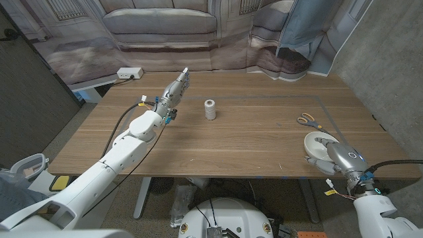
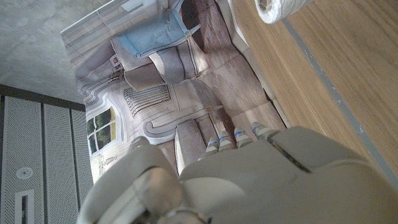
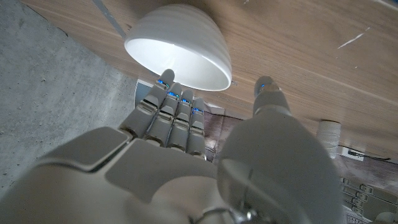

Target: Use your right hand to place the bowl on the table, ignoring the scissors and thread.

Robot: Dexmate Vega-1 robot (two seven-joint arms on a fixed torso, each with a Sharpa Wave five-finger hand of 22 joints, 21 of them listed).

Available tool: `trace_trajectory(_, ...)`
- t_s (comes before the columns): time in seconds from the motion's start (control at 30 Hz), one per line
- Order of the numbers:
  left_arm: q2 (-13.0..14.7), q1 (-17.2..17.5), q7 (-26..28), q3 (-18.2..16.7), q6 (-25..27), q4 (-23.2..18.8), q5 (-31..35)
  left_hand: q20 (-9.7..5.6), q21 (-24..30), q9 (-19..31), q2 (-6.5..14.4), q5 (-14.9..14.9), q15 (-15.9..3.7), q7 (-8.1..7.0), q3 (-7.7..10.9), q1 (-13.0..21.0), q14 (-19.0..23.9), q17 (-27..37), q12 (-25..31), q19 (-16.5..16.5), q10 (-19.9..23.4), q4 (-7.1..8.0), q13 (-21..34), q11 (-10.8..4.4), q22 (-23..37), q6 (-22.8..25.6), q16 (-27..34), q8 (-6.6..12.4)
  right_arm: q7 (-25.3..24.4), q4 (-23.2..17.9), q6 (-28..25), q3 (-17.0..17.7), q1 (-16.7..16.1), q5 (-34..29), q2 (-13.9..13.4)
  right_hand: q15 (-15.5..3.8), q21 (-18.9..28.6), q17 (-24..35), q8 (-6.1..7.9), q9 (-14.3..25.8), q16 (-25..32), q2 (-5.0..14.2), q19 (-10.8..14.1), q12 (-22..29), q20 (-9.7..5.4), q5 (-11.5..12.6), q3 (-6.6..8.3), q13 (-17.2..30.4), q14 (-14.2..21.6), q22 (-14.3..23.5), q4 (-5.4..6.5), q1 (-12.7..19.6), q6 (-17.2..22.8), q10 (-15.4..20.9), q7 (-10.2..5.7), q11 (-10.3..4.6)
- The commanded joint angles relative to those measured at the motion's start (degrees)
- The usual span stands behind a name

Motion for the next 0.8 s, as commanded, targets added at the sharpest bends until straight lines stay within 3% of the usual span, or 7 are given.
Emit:
trace_trajectory(0.03,-0.2,-0.3,0.0,0.1,0.3,0.4,-0.2,-1.26,-0.1,0.2,0.5,-0.3,0.06,-0.37,-0.26,0.0,-1.3,0.3,0.0,-0.7,-0.9,0.23,0.1,0.04,0.1,-0.1,0.1,-0.08,-0.2,0.6,-3.6,-2.0,1.1,-0.2,-2.2,-1.38,0.3,0.1,0.35,0.2,0.4,0.52,0.9,0.3,-2.05,0.3,0.28,0.0,1.1,0.2,0.37,0.3,0.8,0.9,-0.29,-0.01)
trace_trajectory(0.8,-0.6,0.2,0.2,-0.2,-1.1,0.8,-0.4,-1.14,0.0,0.2,0.6,-0.3,0.22,-0.31,-0.55,-0.1,-1.3,0.3,0.0,-0.8,-0.9,0.33,0.1,0.07,0.1,-0.1,0.1,-0.04,-2.3,1.8,-8.1,-5.5,2.8,0.6,-6.3,-2.72,0.5,0.2,0.41,0.2,0.6,0.86,2.3,0.8,-2.85,0.2,0.13,0.1,3.2,0.2,0.48,0.7,2.4,3.4,-1.14,-1.23)
